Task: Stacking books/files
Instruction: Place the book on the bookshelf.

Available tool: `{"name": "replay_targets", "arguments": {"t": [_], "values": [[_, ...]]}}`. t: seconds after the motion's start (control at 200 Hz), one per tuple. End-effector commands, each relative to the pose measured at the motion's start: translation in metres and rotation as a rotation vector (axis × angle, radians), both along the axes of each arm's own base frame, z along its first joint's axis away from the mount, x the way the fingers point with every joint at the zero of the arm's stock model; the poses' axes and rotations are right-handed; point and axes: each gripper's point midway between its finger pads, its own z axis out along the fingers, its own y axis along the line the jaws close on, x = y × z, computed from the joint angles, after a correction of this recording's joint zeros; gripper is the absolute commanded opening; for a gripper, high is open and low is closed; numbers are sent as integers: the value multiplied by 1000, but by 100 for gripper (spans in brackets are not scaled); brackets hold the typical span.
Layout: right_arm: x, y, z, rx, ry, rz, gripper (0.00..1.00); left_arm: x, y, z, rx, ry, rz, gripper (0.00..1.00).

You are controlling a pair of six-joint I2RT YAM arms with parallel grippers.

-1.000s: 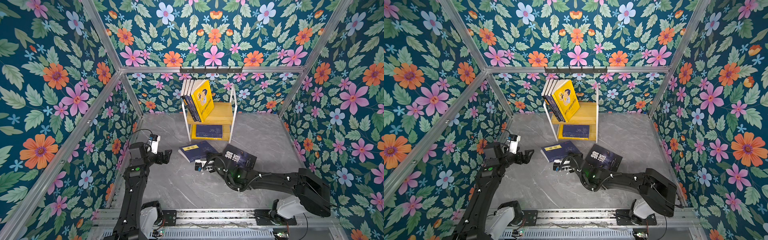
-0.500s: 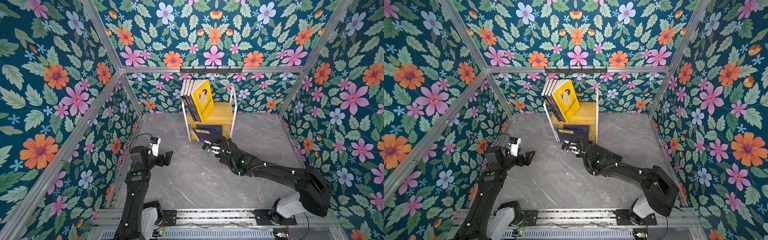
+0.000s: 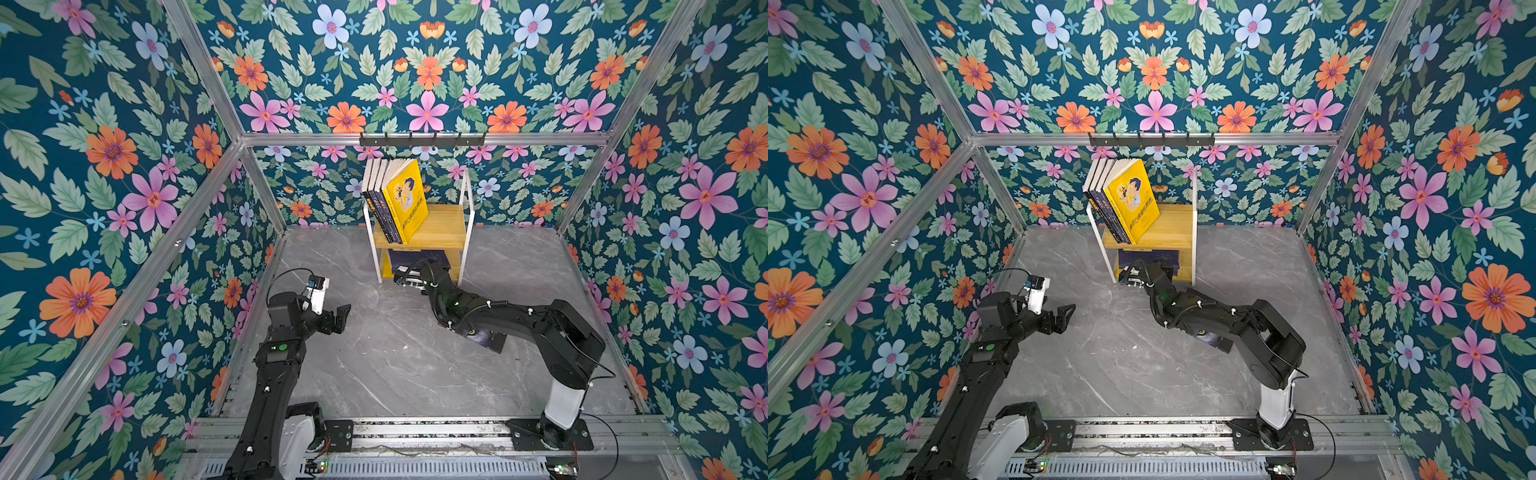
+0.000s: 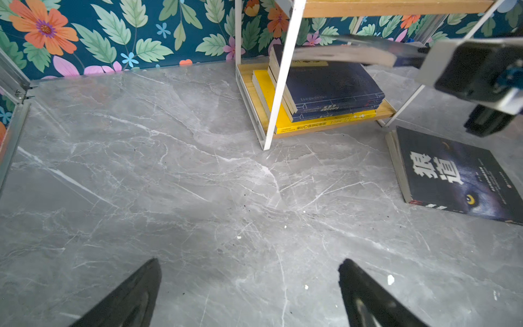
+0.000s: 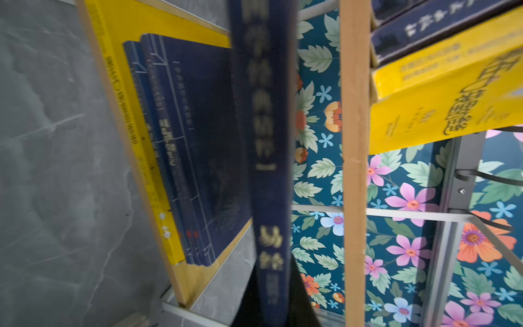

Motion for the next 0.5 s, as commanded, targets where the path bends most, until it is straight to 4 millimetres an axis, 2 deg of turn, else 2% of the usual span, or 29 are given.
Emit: {"name": "replay_targets", "arguments": {"t": [0.0, 0.28, 0.495], "values": [[12, -2, 24, 17, -99, -38, 0, 5, 0, 7, 8, -31, -1, 100], [25, 4, -34, -92, 9, -26, 0, 3, -4, 7, 13, -32, -18, 100], [16, 2, -59, -99, 133, -7, 0, 4, -2, 8, 36, -38, -11, 100]]}}
